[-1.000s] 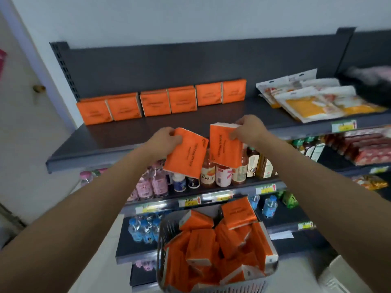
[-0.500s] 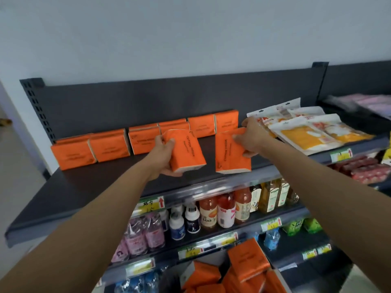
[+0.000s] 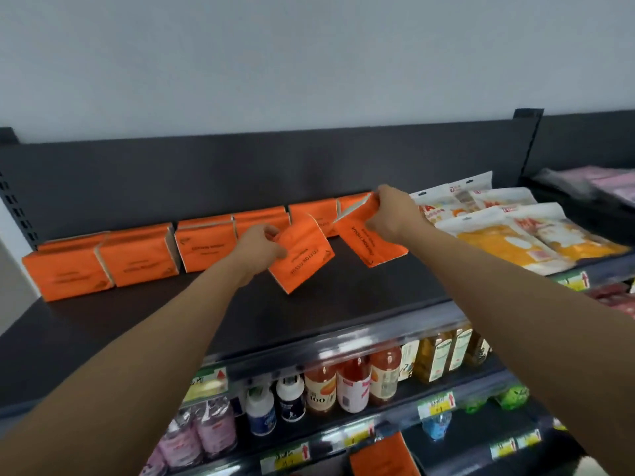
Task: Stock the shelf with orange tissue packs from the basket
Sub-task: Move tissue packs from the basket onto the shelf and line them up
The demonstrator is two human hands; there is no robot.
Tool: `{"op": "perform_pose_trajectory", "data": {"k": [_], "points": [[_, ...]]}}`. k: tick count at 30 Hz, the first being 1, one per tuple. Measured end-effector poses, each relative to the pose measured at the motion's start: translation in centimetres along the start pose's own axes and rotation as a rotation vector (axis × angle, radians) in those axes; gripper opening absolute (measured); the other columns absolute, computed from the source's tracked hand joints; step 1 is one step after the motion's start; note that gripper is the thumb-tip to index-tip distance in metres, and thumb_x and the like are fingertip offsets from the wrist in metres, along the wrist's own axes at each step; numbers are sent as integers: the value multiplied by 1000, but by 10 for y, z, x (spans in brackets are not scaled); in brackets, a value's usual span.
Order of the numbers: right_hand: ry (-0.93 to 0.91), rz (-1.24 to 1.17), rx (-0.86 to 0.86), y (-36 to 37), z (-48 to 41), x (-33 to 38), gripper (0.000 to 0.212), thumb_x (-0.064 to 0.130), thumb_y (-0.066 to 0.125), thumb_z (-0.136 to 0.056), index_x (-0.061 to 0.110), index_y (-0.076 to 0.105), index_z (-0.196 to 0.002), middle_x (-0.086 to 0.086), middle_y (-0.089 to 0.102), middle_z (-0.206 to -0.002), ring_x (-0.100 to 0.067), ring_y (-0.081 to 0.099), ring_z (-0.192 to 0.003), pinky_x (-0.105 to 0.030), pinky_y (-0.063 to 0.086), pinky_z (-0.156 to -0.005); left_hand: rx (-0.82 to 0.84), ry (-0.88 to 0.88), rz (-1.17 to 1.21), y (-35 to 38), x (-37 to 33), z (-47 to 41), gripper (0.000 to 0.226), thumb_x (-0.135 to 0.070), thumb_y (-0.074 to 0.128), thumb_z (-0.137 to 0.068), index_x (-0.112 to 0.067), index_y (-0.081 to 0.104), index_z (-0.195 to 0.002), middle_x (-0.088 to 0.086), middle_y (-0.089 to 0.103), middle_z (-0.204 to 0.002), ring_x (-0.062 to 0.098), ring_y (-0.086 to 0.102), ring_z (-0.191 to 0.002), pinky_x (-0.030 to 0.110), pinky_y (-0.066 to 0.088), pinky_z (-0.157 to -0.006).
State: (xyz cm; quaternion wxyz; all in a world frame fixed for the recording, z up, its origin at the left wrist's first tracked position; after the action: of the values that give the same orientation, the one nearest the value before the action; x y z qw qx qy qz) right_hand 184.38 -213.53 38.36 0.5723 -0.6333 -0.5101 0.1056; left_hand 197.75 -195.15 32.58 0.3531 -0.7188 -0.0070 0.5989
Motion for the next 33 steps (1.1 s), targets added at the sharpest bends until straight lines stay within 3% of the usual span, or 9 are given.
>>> {"op": "perform_pose_trajectory", "data": {"k": [5, 7, 9, 12, 14, 21, 26, 29, 33], "points": [[-160, 154, 75, 14, -42, -14, 46, 3, 45, -84, 20, 51, -126, -7, 57, -123, -29, 50, -119, -46, 31, -104, -124, 93, -237, 22, -29, -29, 52, 3, 60, -83, -9, 51, -132, 5, 54, -123, 19, 52, -112, 5, 20, -69], [-216, 242, 102, 23, -62, -23, 52, 2, 45, -84, 22, 48, -132, -8, 52, -127, -29, 47, -121, -46, 28, -104, -168, 117, -324, 32, -38, -42, 49, 2, 59, -82, -10, 53, -130, 8, 55, -131, 24, 51, -123, 12, 32, -89], [-274, 296, 132, 35, -79, -31, 52, 1, 45, -83, 23, 50, -130, -8, 52, -124, -29, 47, -120, -45, 28, -101, -205, 154, -430, 44, -43, -55, 46, 2, 56, -81, -9, 57, -126, 15, 55, -129, 31, 50, -122, 29, 37, -104], [-353, 265, 166, 52, -97, -40, 44, -1, 43, -80, 26, 57, -111, -3, 59, -109, -28, 51, -113, -42, 28, -96, -261, 188, -564, 61, -45, -71, 46, 2, 53, -82, -12, 57, -126, 16, 52, -125, 37, 46, -120, 38, 38, -105], [-364, 226, 203, 62, -103, -48, 47, 1, 45, -83, 27, 55, -120, -1, 65, -107, -26, 52, -113, -40, 24, -102, -290, 190, -634, 70, -45, -76, 48, 4, 48, -85, -12, 53, -129, 14, 47, -129, 37, 43, -120, 38, 38, -104], [-223, 249, 76, 68, -108, -91, 67, 32, 66, -83, 14, 33, -139, -12, 43, -138, -33, 37, -129, -46, 29, -106, -542, 171, -808, 83, -31, -71, 51, 1, 58, -81, -3, 41, -129, 19, 40, -129, 37, 43, -111, 40, 41, -93], [-27, 0, 26, 70, -101, -114, 80, 26, 73, -81, 6, 24, -140, -20, 38, -140, -36, 41, -128, -41, 41, -100, -589, 100, -594, 94, -22, -65, 53, 6, 67, -75, 3, 37, -118, 22, 36, -123, 35, 53, -96, 32, 46, -80], [114, -181, 97, 77, -100, -121, 67, 24, 72, -83, 5, 30, -132, -19, 46, -134, -34, 53, -119, -39, 47, -88, -578, 54, -445, 97, -21, -66, 58, 4, 69, -77, 1, 32, -123, 21, 34, -127, 34, 57, -91, 23, 40, -68], [154, -228, 134, 83, -104, -121, 54, 28, 67, -86, 5, 38, -125, -17, 55, -124, -32, 58, -111, -36, 47, -78, -557, 33, -354, 100, -19, -74, 62, 3, 63, -83, -2, 28, -133, 18, 36, -130, 34, 57, -101, 28, 43, -75]]}}
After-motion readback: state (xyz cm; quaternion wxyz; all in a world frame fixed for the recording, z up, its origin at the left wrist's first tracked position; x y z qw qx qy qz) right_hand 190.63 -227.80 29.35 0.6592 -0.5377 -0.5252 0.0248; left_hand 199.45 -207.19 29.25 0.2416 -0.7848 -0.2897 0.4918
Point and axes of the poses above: each hand's wrist, its own z-axis away from the middle knuckle, its own y-axis out of the palm, x = y × z, the point moved 5 cm from there along -z, towards the middle knuckle
